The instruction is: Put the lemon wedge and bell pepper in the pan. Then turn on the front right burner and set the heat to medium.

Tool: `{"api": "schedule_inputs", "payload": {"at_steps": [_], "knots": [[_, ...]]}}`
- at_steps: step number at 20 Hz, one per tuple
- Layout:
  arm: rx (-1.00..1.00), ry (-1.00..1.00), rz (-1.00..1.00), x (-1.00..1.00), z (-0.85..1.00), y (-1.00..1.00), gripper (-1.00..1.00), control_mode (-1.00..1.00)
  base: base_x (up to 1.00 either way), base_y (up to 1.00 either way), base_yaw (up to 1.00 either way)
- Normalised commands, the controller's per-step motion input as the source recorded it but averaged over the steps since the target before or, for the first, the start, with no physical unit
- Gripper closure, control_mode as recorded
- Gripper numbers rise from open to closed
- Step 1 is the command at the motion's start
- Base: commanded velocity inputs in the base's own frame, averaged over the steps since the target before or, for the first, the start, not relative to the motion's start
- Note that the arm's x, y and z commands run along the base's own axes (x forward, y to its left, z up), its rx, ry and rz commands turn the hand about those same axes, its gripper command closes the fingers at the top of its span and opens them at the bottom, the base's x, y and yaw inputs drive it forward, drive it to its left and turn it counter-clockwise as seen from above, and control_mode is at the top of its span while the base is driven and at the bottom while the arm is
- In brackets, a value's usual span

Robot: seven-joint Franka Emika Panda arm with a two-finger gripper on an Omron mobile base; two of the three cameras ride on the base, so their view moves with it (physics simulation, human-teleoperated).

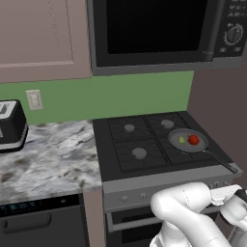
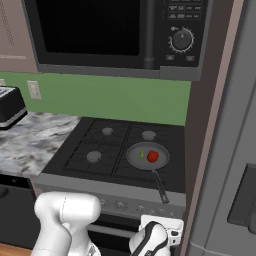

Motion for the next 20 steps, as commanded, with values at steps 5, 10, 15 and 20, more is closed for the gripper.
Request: {"api": "schedule_inputs", "payload": {"at_steps": [5,10,15,20], "knots": [[0.00,0.00,0.00,0.02,0.00,0.01,-1.00,-1.00,0.00,0.00,0.00],[0.00,0.00,0.00,0.00,0.00,0.00,1.00,-1.00,0.00,0.00,0.00],[0.00,0.00,0.00,0.00,0.00,0.00,1.00,-1.00,0.00,0.00,0.00],[0.00,0.00,0.00,0.00,0.00,0.00,1.00,-1.00,0.00,0.00,0.00]]}}
